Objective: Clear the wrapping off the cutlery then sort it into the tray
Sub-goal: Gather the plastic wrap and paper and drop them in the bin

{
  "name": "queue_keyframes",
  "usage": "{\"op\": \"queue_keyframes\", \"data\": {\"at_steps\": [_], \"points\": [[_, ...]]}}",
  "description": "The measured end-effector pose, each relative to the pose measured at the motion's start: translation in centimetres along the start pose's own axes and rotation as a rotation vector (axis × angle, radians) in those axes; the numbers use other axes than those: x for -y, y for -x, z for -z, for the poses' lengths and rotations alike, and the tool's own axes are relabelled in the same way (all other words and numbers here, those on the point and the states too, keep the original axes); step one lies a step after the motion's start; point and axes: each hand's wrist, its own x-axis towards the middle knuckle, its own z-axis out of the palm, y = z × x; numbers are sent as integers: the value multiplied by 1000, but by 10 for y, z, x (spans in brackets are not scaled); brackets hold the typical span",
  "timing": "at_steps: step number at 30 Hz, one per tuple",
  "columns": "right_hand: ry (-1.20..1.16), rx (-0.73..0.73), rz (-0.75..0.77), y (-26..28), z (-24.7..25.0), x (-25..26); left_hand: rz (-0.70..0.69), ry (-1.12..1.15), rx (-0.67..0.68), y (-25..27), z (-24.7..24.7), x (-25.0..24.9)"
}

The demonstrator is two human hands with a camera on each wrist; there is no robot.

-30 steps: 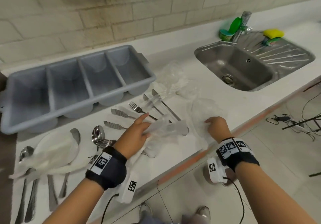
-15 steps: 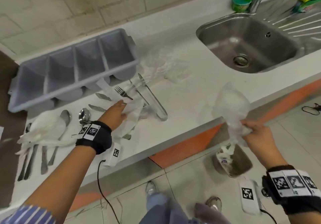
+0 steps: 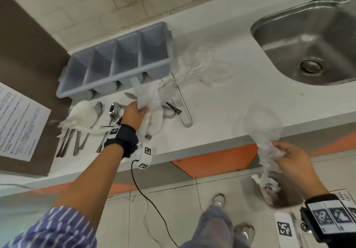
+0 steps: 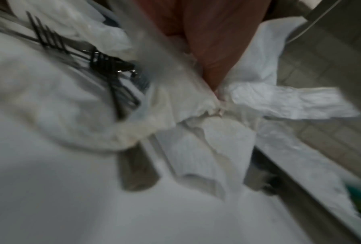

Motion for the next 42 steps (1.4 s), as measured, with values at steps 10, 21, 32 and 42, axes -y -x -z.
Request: {"op": "queue_keyframes", "data": {"at_steps": [10,21,32,42], "points": [[-206,-453,-104,-13,55,-56,-467,334,221,97,-63,-149],[-444,-952,-388,12,111,-244,-674,72,1070,179,-334,-186],[-542,-1027,-416,-34,94,-447,-681,-698,1200,187,-663,-109],[-634,-1028,-467,-70,79,-552,-142,-624,1250,191,-877,-1]]}}
